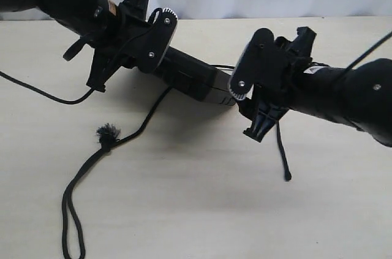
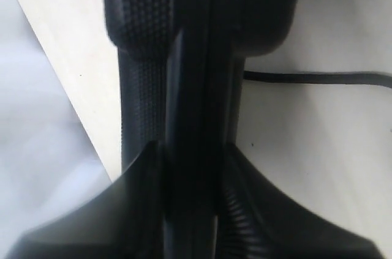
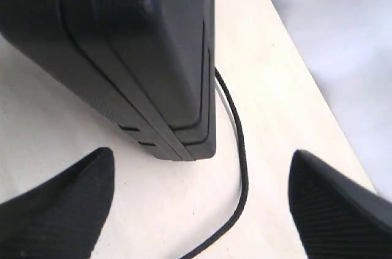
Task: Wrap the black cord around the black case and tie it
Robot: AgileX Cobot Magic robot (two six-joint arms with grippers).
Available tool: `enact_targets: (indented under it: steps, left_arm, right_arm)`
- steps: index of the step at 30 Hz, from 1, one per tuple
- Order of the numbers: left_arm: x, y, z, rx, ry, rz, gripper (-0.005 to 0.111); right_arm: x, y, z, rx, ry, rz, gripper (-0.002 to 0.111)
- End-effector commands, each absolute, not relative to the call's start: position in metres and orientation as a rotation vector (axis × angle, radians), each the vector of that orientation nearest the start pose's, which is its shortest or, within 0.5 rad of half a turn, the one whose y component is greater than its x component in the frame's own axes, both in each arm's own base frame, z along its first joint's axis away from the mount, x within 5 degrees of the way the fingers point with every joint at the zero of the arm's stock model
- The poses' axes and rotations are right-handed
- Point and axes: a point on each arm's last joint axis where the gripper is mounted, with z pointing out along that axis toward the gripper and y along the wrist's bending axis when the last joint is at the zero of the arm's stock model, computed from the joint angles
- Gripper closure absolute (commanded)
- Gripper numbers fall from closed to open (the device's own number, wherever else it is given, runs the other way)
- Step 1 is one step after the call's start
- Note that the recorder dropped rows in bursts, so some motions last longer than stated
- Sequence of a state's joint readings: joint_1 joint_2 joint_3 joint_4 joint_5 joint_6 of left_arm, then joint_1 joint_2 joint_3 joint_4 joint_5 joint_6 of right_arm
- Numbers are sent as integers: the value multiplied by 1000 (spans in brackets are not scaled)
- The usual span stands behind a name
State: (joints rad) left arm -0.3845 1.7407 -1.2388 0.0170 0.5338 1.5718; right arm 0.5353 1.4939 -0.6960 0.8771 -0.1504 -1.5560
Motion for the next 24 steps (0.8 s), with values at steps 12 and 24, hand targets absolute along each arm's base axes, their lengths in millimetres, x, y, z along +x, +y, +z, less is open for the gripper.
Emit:
enact_targets:
  steps: [12,24]
  left_arm:
    - [351,-143,250,2085,1434,480,107]
    - [350,-142,249,2093,1440,473,107]
  right_arm:
    - [216,118,201,-765,1465,29,35]
    - [251,142,139,-1104,1506,13,35]
